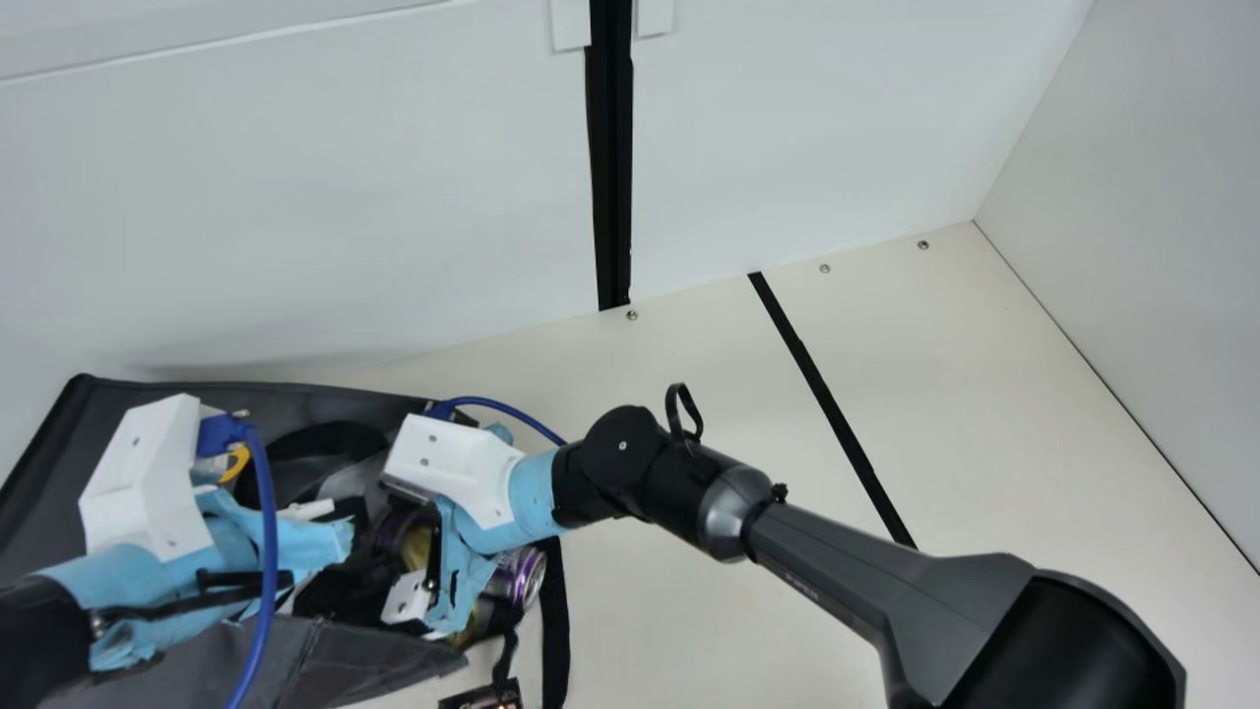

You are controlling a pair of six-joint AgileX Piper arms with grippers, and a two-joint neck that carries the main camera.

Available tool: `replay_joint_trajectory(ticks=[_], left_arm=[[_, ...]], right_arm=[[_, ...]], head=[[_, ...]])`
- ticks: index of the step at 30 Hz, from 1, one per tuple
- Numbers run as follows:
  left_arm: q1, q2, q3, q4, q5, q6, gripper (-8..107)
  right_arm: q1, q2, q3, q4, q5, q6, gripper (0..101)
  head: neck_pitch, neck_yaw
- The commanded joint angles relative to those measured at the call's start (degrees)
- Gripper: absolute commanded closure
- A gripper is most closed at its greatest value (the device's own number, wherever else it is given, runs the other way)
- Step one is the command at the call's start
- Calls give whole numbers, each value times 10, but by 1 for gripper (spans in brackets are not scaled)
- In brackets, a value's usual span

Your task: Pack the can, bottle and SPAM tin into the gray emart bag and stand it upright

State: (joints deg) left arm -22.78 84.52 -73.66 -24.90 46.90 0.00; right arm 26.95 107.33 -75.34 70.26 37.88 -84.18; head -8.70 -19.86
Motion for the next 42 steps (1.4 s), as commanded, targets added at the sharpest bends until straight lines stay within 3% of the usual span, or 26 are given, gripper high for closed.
replay_joint_trajectory(ticks=[1, 17, 42], left_arm=[[0, 0, 0, 0, 0, 0, 107], [0, 0, 0, 0, 0, 0, 107], [0, 0, 0, -1, 0, 0, 107]], right_arm=[[-1, -2, 4, -2, 0, -1, 6], [-25, -54, 48, 0, 15, -6, 6], [-120, -188, 163, -10, 70, -22, 6]], head=[[-13, -1], [-13, -1], [-13, -1]])
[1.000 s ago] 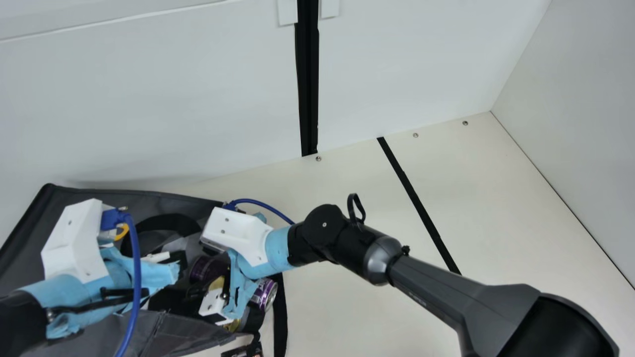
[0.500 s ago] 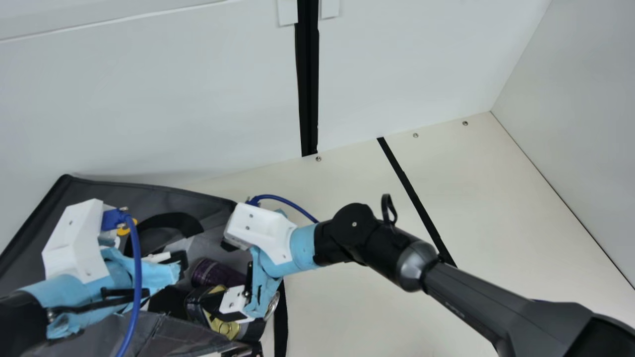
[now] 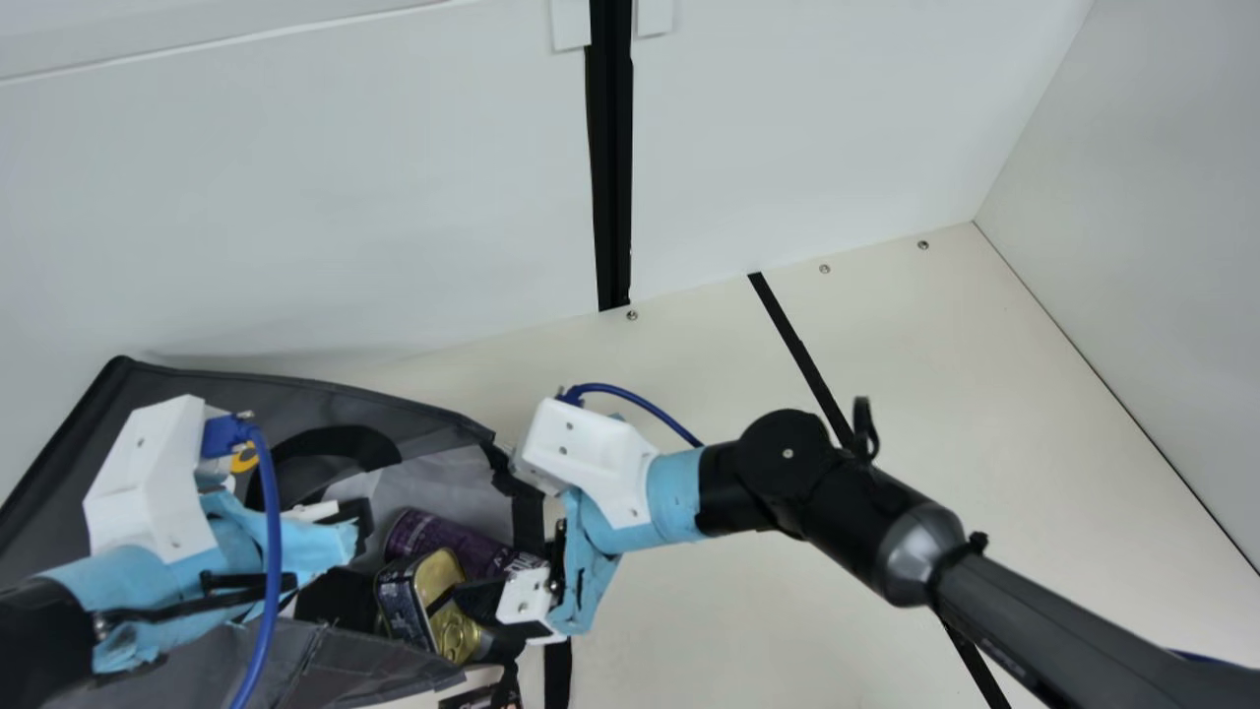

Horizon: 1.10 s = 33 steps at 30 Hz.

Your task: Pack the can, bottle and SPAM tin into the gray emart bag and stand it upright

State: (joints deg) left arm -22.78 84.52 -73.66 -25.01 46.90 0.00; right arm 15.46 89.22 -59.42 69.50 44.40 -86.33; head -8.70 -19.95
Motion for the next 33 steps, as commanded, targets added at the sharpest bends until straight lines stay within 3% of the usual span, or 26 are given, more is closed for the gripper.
replay_joint_trajectory(ticks=[1, 17, 33], left_arm=[[0, 0, 0, 0, 0, 0, 107], [0, 0, 0, 0, 0, 0, 107], [0, 0, 0, 0, 0, 0, 107]], right_arm=[[-10, -13, 8, -4, 8, -1, 6], [-114, -110, 53, -45, 82, 1, 6], [-262, -177, 61, -78, 165, -8, 6]], head=[[-13, 0], [-13, 0], [-13, 0]])
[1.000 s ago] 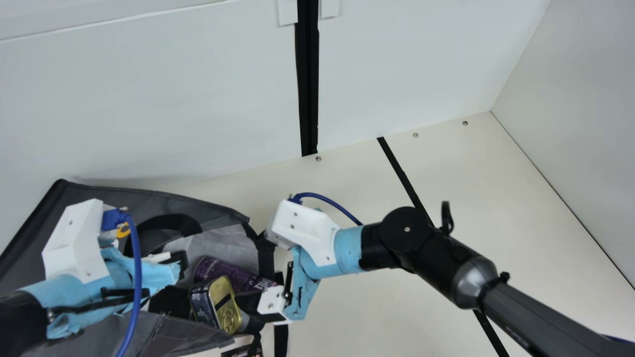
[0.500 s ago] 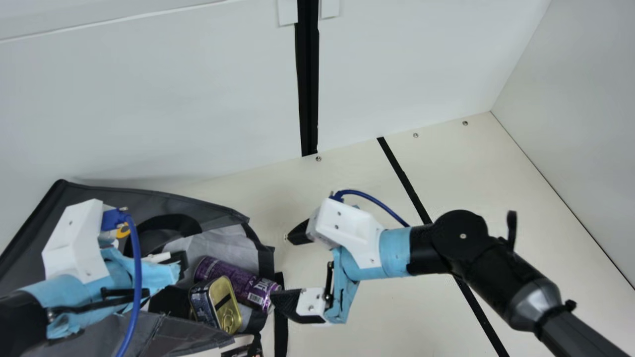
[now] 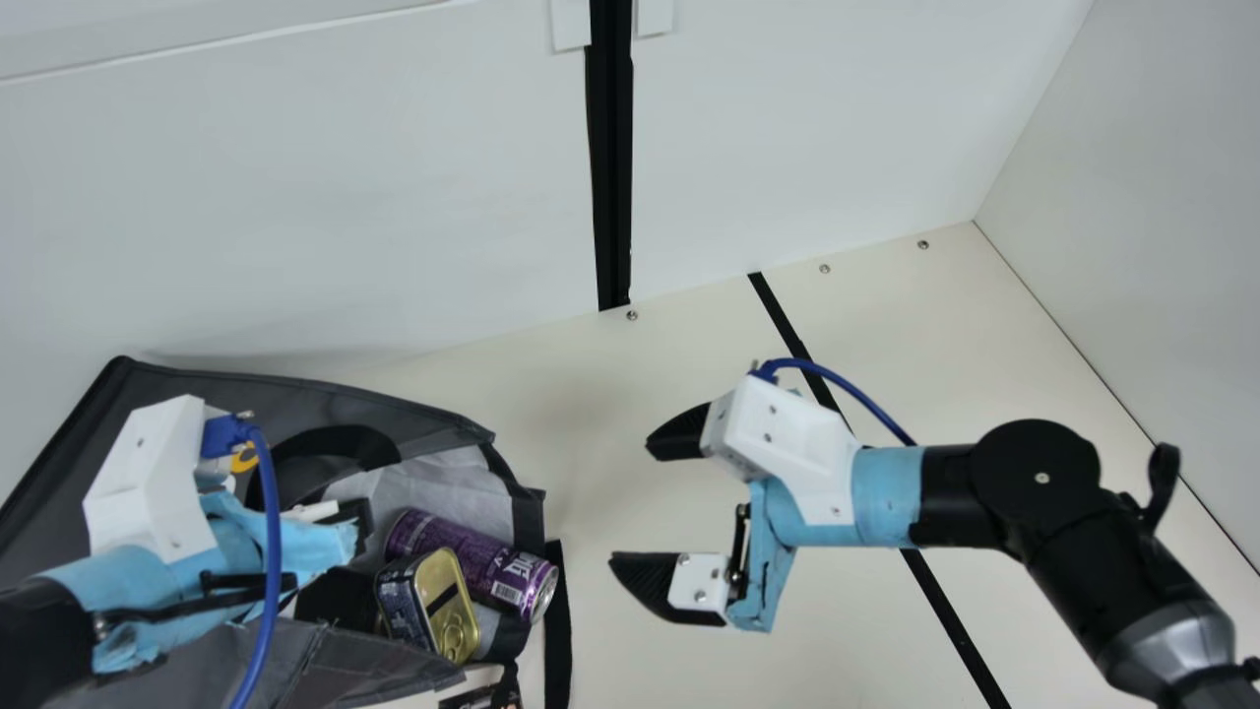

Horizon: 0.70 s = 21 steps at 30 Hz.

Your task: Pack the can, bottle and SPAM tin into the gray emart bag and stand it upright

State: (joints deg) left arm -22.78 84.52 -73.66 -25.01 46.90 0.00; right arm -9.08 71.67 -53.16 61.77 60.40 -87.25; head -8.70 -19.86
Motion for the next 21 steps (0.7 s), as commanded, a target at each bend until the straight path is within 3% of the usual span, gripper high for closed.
replay_joint_trajectory(ticks=[1, 11, 21], left_arm=[[0, 0, 0, 0, 0, 0, 107], [0, 0, 0, 0, 0, 0, 107], [0, 0, 0, 0, 0, 0, 107]], right_arm=[[-26, -4, -2, -2, 9, 2, 6], [-109, -27, -13, -20, 22, 24, 6], [-165, -61, -14, -61, -10, 74, 6]], head=[[-13, -1], [-13, -1], [-13, -1]])
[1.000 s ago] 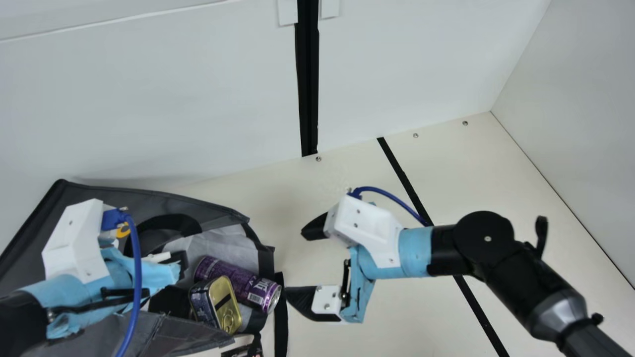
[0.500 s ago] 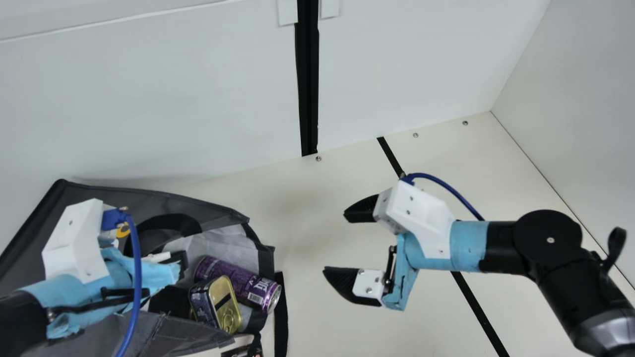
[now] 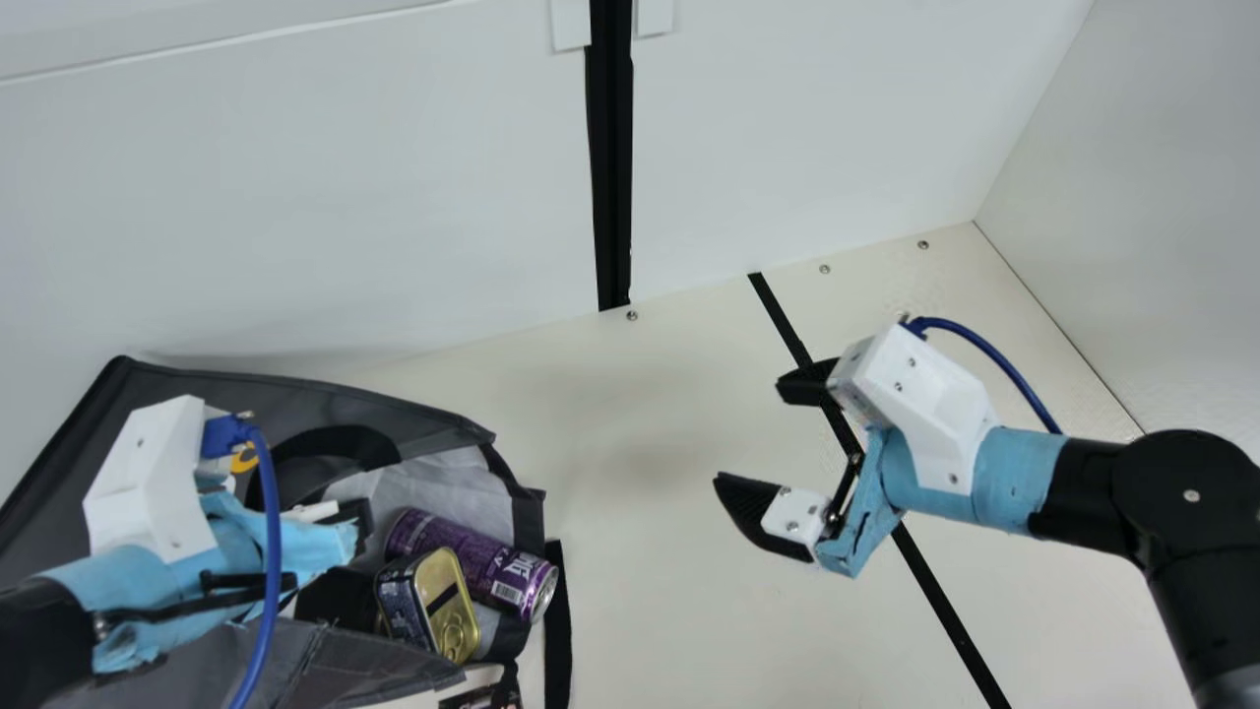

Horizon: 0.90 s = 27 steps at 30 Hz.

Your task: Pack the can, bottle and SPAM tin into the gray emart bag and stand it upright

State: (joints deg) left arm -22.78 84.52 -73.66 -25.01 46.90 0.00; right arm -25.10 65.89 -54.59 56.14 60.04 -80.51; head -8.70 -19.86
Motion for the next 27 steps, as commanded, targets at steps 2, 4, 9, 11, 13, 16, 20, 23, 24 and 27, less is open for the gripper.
replay_joint_trajectory(ticks=[2, 4, 9, 11, 13, 16, 20, 23, 24, 27], left_arm=[[0, 0, 0, 0, 0, 0, 107], [0, 0, 0, 0, 0, 0, 107], [0, 0, 0, 0, 0, 0, 107], [0, 0, 0, 0, 0, 0, 107], [0, 0, 0, 0, 0, 0, 107], [0, 0, 0, 0, 0, 0, 107], [0, 0, 0, 0, 0, 0, 107], [0, 0, 0, 0, 0, 0, 107], [0, 0, 0, 0, 0, 0, 107], [0, 0, 0, 0, 0, 0, 107]], right_arm=[[-13, -11, 1, -18, -17, 20, 6], [-22, -19, 2, -33, -27, 35, 6], [-44, -40, 4, -69, -47, 73, 6], [-53, -48, 5, -84, -54, 90, 6], [-63, -56, 5, -101, -60, 108, 6], [-78, -67, 5, -128, -68, 137, 6], [-96, -80, 4, -168, -76, 178, 6], [-107, -89, 3, -201, -83, 210, 6], [-110, -92, 3, -212, -85, 221, 6], [-118, -100, 1, -249, -90, 256, 6]], head=[[-13, -1], [-13, -1], [-13, -1], [-13, -1], [-13, -1], [-13, -1], [-13, -1], [-13, -1], [-13, -1], [-13, -1]])
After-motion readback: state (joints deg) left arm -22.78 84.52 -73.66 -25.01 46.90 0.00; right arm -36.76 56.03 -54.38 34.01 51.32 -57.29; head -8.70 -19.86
